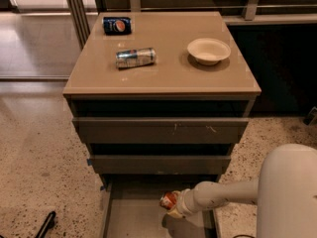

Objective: Pick coke can from bottom drawer and place on counter

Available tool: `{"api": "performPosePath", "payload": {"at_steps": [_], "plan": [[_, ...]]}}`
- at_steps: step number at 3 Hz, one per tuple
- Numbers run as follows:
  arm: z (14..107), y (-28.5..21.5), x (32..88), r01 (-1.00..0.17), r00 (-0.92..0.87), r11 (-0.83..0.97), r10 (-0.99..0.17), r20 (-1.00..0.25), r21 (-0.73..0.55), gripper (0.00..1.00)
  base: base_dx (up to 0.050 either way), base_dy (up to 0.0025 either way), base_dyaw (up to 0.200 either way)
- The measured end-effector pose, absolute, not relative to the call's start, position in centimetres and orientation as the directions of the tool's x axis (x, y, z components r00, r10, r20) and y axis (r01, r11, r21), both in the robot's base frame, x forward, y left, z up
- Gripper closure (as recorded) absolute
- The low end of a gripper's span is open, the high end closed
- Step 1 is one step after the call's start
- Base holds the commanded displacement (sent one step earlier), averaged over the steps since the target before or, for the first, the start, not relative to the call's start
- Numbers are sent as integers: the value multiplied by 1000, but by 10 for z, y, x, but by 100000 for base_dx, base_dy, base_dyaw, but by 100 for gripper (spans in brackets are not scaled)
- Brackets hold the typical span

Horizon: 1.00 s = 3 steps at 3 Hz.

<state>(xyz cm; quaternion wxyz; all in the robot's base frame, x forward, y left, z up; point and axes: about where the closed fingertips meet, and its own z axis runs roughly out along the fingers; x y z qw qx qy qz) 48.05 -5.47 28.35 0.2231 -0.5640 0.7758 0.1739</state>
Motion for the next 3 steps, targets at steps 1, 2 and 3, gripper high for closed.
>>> {"api": "performPosePath", "payload": {"at_steps": [1,2,3], "plan": [[345,-73,485,-963,-174,255,-827,-534,-81,100,0,0,0],[407,-101,492,-951,-122,252,-840,-529,-181,100,0,0,0],[407,-101,492,-951,-122,252,-840,-529,-181,100,0,0,0]]}}
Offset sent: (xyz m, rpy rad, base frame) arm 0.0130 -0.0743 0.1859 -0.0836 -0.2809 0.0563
